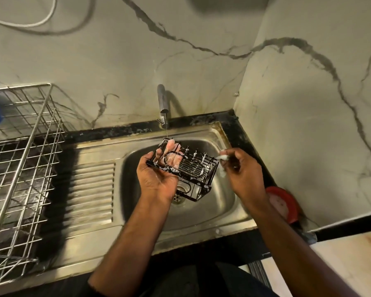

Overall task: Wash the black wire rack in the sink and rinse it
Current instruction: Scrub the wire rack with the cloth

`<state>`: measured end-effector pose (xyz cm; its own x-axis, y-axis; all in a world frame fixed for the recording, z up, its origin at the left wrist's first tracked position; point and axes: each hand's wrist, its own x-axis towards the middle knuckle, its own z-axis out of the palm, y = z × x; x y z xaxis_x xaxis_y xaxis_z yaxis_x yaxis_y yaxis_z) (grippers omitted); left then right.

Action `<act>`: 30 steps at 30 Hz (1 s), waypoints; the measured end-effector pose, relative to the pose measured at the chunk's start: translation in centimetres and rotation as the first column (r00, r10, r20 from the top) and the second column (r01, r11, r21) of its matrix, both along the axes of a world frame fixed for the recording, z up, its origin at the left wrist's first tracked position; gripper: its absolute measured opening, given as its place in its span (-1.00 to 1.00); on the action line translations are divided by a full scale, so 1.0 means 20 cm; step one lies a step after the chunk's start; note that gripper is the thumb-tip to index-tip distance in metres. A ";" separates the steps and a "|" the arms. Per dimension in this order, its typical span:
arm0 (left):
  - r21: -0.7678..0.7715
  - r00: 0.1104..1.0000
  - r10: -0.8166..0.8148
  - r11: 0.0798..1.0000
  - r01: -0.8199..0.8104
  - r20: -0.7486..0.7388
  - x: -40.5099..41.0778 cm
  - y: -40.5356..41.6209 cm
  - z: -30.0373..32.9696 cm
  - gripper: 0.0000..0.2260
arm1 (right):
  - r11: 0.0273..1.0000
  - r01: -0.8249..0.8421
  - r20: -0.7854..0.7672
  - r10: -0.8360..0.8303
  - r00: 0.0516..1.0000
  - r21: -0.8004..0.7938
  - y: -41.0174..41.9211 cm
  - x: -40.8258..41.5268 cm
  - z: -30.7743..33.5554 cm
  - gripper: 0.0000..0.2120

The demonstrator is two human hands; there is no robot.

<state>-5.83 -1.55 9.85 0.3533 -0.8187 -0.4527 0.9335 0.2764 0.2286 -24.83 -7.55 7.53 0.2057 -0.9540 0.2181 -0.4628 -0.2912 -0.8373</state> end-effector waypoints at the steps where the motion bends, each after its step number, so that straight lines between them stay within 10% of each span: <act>1: -0.004 1.000 0.005 1.000 -0.005 -0.003 0.00 -0.01 0.00 -0.66 | 0.998 0.022 -0.054 -0.019 0.998 0.058 0.00 -0.01 -0.02 -0.80; 6: 0.032 1.000 -0.028 0.999 0.029 -0.011 0.01 -0.04 0.01 -0.67 | 0.957 0.007 -0.176 0.046 0.983 0.290 -0.01 0.03 -0.07 -0.66; 19: 0.208 1.000 0.012 0.978 -0.015 0.017 0.08 -0.09 -0.08 -0.69 | 0.933 -0.184 0.276 0.096 0.956 0.311 -0.01 0.14 0.20 -0.72; 23: 0.223 1.000 0.002 0.975 -0.005 0.015 0.08 -0.08 -0.11 -0.69 | 0.968 -0.126 0.157 0.093 0.983 0.217 -0.03 0.12 0.19 -0.73; 30: 0.232 0.995 -0.087 0.970 0.072 0.055 -0.04 -0.14 -0.11 -0.70 | 0.966 0.002 0.384 -0.106 0.917 0.260 -0.03 -0.04 0.23 -0.74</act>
<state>-6.69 -4.39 7.60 0.3254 -0.7221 -0.6105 0.9317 0.1347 0.3373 -25.71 -8.08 12.18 0.0995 -0.9947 0.0244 -0.0914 -0.0336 -0.9952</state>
